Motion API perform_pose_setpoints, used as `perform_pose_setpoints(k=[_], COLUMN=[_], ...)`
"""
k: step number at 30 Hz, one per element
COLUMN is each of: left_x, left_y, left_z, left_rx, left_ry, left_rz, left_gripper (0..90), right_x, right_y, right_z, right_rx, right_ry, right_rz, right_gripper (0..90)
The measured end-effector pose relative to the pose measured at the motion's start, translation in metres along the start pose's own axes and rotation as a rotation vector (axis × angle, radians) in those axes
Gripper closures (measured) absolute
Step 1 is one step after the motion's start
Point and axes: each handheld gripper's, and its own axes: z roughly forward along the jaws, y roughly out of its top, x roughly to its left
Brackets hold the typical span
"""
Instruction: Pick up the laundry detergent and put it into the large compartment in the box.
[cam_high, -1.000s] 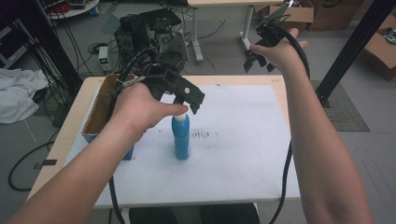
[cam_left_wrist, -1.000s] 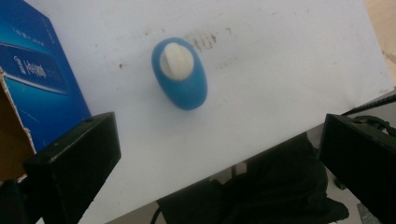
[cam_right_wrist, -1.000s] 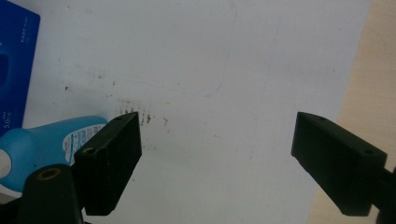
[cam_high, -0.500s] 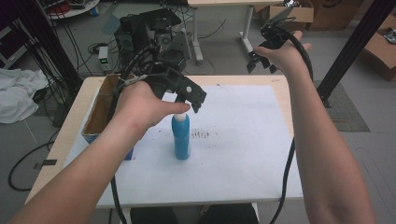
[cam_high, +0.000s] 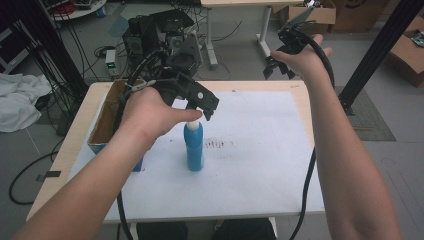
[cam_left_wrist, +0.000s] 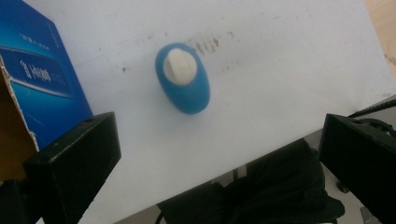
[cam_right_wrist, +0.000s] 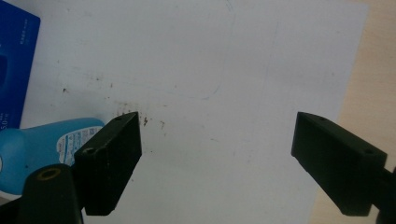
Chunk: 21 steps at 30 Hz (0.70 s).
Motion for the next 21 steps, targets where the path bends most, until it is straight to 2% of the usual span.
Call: perform_pose_setpoints(k=[7, 21], left_x=[0.001, 0.002], left_y=[0.002, 0.009], left_z=[0.003, 0.014], left_rx=[-0.005, -0.008], left_ry=[0.003, 0.055], left_rz=[-0.007, -0.037], left_gripper=[0.1, 0.1], right_x=[-0.002, -0.001], right_y=[-0.001, -0.002], right_z=[0.000, 0.004], right_rx=[-0.003, -0.022], right_ry=[0.002, 0.010], right_rz=[0.000, -0.005], right_gripper=[16.2, 16.2])
